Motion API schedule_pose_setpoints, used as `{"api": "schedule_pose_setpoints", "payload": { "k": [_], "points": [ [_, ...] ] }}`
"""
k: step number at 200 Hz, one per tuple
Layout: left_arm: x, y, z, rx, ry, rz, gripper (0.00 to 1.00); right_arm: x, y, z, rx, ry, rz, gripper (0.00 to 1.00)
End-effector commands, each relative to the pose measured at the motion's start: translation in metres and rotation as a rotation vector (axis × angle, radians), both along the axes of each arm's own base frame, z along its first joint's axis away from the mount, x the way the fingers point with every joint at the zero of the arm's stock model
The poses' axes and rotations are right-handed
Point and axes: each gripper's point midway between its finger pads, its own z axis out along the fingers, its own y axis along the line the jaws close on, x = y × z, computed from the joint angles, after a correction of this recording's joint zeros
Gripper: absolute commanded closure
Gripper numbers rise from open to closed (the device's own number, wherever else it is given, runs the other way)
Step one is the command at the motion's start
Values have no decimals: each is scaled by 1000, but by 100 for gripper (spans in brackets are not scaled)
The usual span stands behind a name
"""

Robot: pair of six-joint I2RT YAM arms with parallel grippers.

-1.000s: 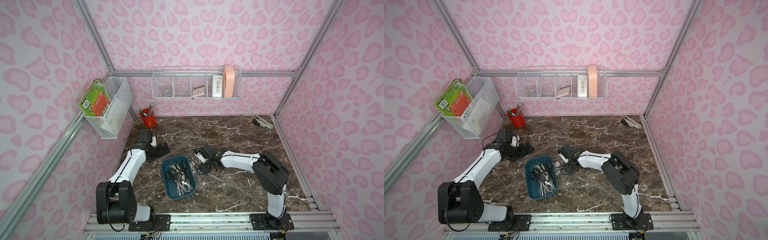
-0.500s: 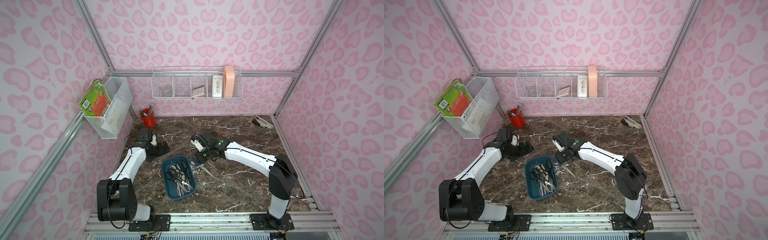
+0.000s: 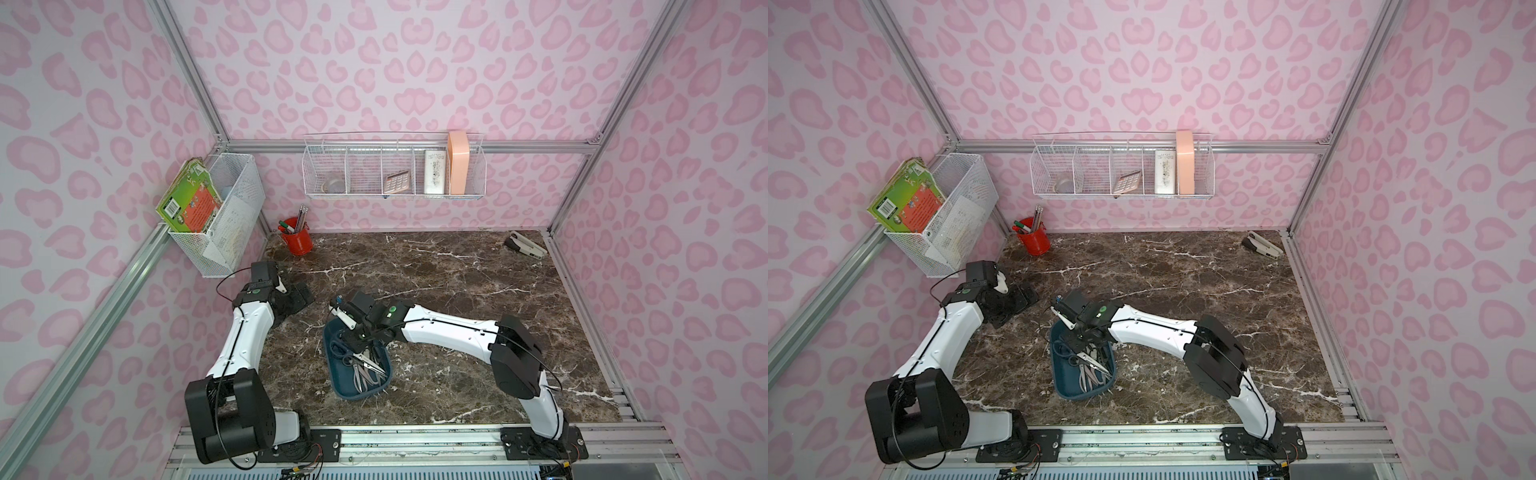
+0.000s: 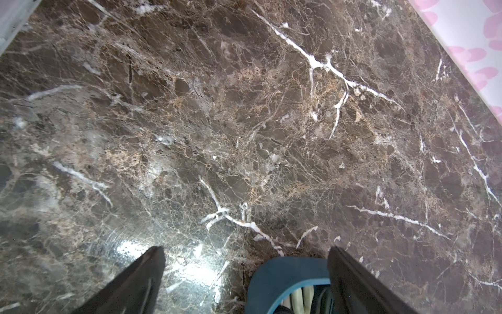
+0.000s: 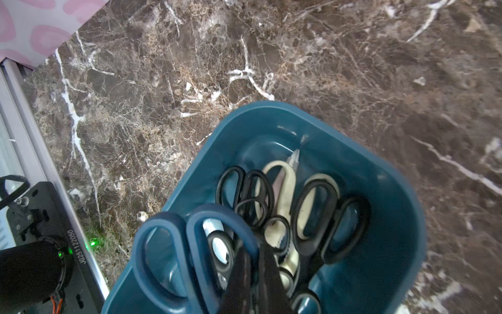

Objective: Put the scissors into the storage box
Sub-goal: Place the scissors in the storage box, then reset both arms

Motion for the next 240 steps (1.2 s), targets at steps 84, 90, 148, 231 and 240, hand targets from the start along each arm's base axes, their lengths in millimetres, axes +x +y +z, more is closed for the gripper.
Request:
{"api": "schedule_pose_setpoints", "payload": {
  "k": [84, 90, 148, 231, 240],
  "points": [
    [3, -2, 0, -24, -14, 2, 2, 2, 9, -28, -29, -36, 1, 74],
    [4, -2, 1, -22, -15, 2, 2, 5, 9, -23, -24, -49, -6, 69],
    [5, -4, 3, -9, -58, -27, 2, 77, -62, 58, 60, -267, -256, 60],
    [26, -12, 16, 272, -355, -161, 1, 187, -433, 45, 63, -617, -911, 53],
    [30, -9, 11, 311, -348, -171, 1, 181, -466, 44, 94, -683, -978, 53]
  ]
}}
